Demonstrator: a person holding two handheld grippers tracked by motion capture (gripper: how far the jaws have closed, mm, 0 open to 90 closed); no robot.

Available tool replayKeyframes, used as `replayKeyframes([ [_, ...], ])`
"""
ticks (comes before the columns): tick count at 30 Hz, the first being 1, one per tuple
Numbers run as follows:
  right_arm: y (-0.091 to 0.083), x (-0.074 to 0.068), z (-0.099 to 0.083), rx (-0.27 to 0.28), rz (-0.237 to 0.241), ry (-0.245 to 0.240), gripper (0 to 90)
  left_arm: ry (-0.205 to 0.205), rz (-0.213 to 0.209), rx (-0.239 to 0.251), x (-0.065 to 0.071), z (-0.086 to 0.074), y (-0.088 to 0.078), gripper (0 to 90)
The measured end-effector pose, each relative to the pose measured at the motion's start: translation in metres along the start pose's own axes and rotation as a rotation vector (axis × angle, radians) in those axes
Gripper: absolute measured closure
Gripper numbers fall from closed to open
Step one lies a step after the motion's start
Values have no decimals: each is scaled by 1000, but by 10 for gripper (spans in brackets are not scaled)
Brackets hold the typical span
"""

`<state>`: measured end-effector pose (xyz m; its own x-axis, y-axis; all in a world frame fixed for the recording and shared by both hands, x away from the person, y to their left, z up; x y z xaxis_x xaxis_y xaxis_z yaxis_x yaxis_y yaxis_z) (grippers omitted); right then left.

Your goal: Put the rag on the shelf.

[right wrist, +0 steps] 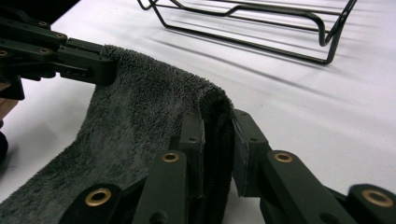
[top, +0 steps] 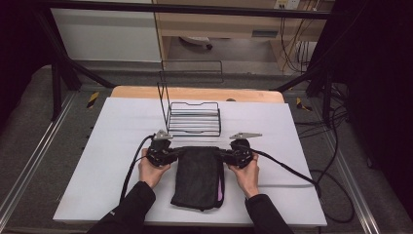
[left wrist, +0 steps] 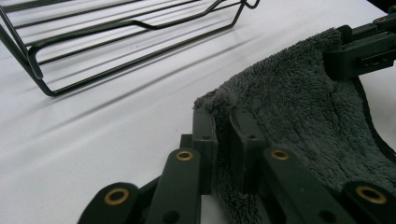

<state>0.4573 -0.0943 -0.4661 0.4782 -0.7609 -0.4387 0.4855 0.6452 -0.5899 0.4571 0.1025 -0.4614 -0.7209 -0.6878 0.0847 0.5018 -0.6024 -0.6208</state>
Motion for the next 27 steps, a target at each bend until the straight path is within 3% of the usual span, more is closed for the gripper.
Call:
replayKeyframes([
  [12, -14, -14, 7, 54, 28, -33, 772, 19, 12, 60, 7, 9, -23, 814],
  [27, -42, -37, 26, 166, 53, -93, 773, 43, 17, 173, 15, 31, -56, 815],
])
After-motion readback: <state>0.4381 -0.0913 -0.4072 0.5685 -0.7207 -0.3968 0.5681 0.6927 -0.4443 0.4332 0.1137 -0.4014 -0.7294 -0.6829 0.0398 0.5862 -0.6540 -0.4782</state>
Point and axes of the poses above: each handheld gripper's, and its own axes: y roughly forward along the jaws, z roughly out of its top, x roughly to its right, the point moved 7 cm from there along y, roughly forward along the jaws, and after that the axes turned 9 degrees about y, right-handed, at the moved point
